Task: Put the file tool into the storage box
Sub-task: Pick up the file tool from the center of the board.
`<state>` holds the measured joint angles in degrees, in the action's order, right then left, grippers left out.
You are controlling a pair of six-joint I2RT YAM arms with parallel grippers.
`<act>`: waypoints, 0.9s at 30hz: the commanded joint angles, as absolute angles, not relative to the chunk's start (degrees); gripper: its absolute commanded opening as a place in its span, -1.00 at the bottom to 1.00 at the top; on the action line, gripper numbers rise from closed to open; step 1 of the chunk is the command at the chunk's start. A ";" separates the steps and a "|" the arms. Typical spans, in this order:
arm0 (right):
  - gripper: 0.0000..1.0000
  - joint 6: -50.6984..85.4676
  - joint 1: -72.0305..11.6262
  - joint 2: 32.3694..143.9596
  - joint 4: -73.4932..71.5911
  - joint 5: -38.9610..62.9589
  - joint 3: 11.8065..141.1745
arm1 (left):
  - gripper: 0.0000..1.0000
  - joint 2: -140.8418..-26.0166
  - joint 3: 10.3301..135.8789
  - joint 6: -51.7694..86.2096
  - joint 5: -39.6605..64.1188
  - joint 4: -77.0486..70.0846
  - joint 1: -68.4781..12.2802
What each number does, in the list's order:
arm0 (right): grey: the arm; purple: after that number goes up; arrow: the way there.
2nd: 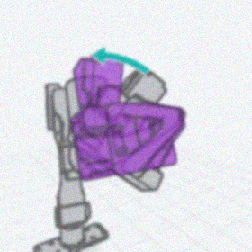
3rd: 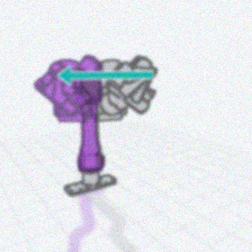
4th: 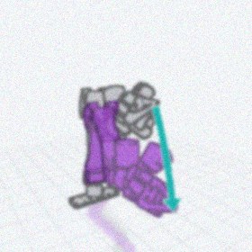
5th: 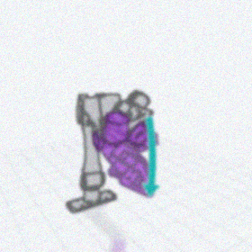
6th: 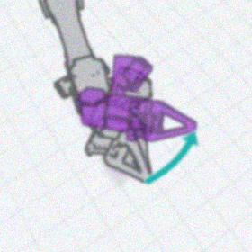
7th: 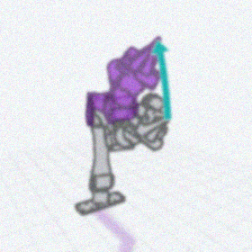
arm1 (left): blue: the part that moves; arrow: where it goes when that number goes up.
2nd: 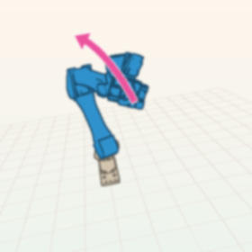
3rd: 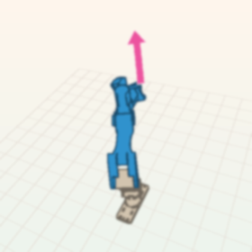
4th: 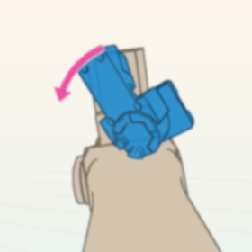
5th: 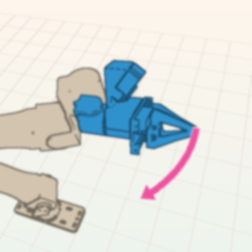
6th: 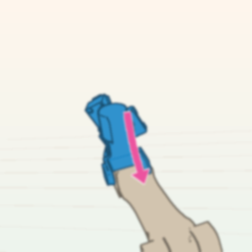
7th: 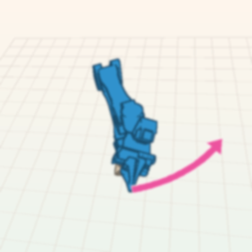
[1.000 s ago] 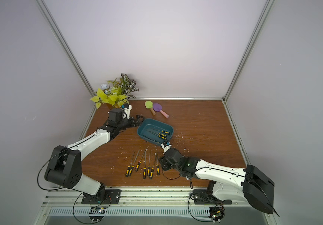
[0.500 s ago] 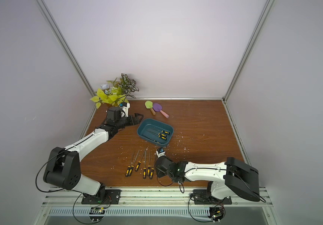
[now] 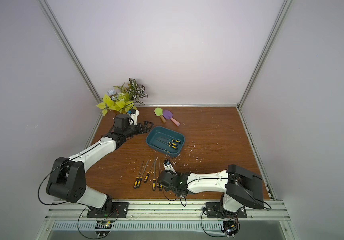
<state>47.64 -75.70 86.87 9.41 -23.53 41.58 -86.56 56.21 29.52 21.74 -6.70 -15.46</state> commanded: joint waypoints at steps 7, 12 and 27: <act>0.05 47.29 -76.70 84.38 9.92 -25.40 39.21 | 0.99 -85.24 57.74 27.10 19.50 -4.65 -16.86; 0.06 45.24 -78.44 85.16 6.58 -24.35 39.91 | 0.99 -85.28 57.71 27.16 19.35 -4.64 -16.96; -0.46 49.48 -79.10 87.95 4.29 -25.45 35.98 | 0.99 -85.08 57.92 27.07 19.85 -4.53 -16.96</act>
